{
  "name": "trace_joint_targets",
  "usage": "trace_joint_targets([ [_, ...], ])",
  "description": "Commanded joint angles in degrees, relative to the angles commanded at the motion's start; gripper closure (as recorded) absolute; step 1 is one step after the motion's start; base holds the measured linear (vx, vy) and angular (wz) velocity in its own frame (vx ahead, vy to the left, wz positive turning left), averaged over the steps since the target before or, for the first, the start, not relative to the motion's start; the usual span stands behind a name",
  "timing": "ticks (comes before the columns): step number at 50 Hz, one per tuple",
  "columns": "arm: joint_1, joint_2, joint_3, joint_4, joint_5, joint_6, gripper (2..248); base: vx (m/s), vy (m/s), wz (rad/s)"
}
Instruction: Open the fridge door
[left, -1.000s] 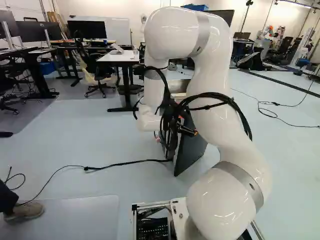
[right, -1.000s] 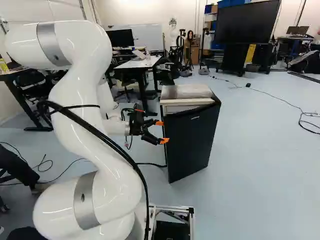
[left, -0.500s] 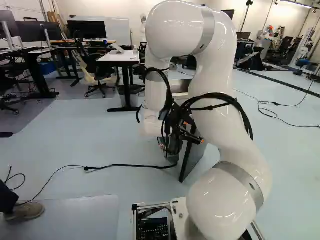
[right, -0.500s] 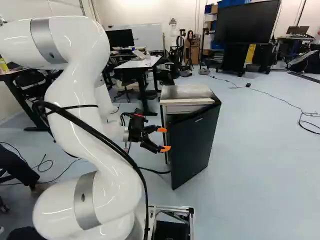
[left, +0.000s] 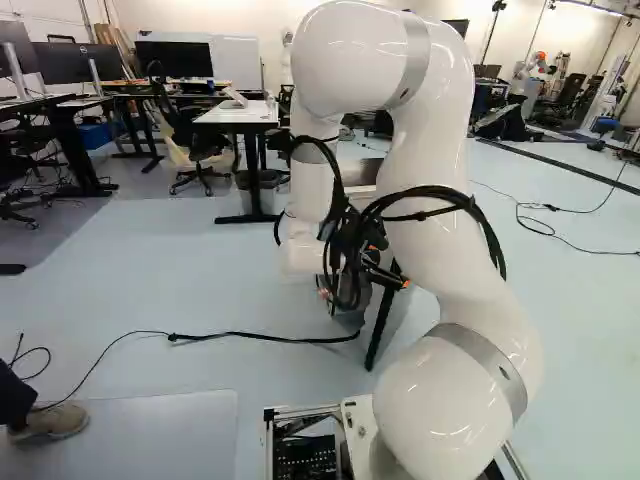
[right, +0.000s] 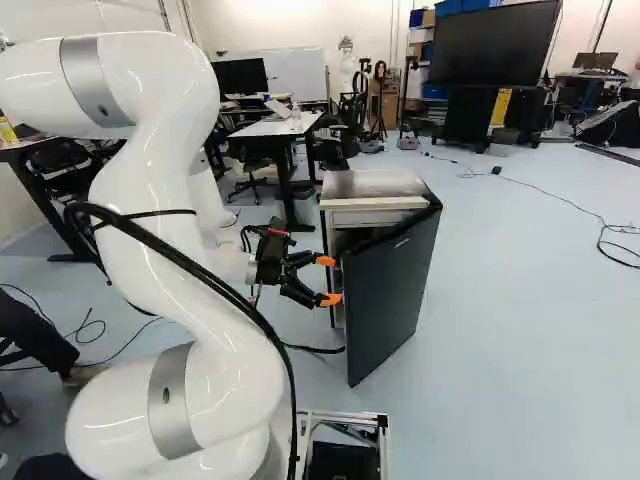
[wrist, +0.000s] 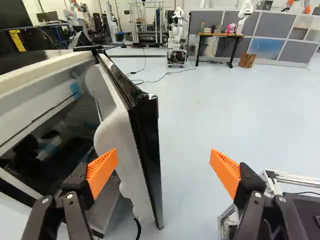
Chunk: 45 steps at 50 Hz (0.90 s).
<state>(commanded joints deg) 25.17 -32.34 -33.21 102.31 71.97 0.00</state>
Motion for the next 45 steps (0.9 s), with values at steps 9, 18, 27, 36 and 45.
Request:
trace_joint_targets([
  [9, 0.00, 0.00, 0.00, 0.82, 0.52, 0.00, 3, 0.000, 0.000, 0.000],
  [18, 0.21, 0.02, 0.07, 1.40, 1.08, 0.00, 3, 0.000, 0.000, 0.000],
  [27, 1.38, 0.11, 0.44, 1.50, 1.51, 0.00, 3, 0.000, 0.000, 0.000],
  [36, 3.81, 0.19, 0.78, 1.52, 1.84, 0.00, 3, 0.000, 0.000, 0.000],
  [45, 5.71, 0.00, -0.03, 1.52, 2.17, 0.00, 3, 0.000, 0.000, 0.000],
])
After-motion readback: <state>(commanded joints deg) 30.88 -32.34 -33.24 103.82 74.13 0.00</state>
